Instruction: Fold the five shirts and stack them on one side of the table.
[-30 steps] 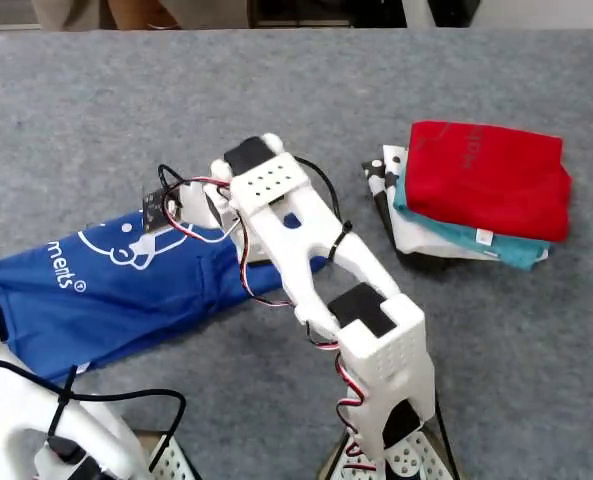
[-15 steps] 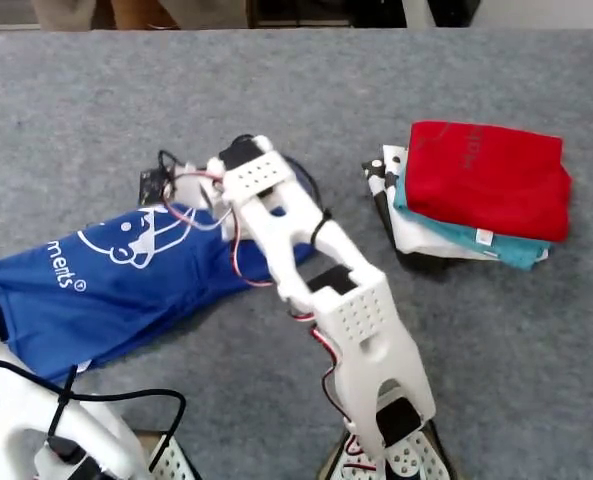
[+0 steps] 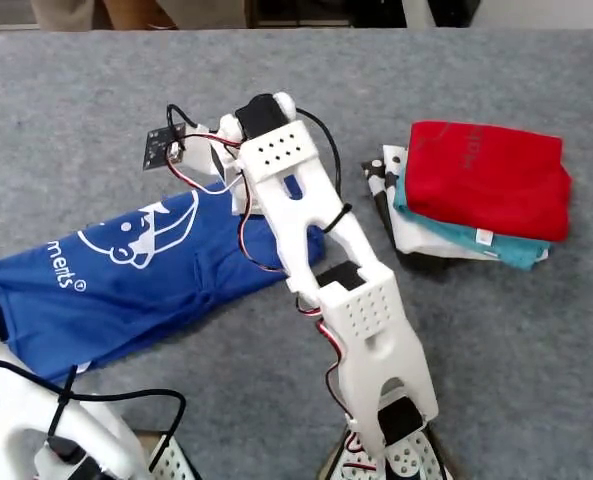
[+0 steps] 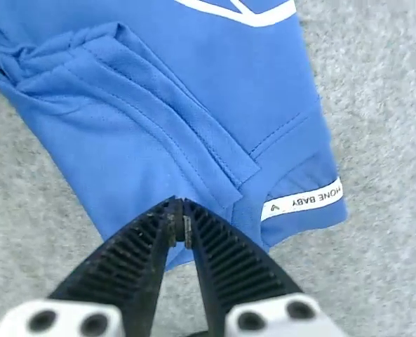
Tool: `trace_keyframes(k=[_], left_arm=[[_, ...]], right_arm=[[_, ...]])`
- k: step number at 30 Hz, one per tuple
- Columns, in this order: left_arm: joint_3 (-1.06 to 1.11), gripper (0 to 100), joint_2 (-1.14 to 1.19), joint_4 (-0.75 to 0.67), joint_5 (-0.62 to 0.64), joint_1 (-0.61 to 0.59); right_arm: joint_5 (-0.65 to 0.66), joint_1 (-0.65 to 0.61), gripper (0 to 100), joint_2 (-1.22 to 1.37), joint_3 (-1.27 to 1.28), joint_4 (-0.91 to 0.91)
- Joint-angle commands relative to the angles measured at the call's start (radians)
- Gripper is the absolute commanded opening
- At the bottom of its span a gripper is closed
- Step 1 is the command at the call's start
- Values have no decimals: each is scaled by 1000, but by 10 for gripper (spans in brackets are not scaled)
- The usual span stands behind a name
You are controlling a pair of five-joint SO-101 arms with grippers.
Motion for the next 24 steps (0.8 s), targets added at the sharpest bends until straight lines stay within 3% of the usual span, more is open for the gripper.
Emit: trace_keyframes(k=[1, 6, 14, 20, 24], left_arm=[[-43, 74, 28, -68, 69, 5], [-155, 174, 282, -100, 117, -32], [-470, 210, 846, -91, 58, -110], [-543, 209, 997, -78, -43, -130], [-543, 209, 1063, -80, -43, -87]], right_arm=[[-58, 19, 2, -41, -36, 18], [-78, 19, 2, -44, -36, 23], [-114, 13, 2, -44, -35, 25], [-112, 13, 2, -44, 4, 25], [-112, 12, 2, -44, -1, 25]])
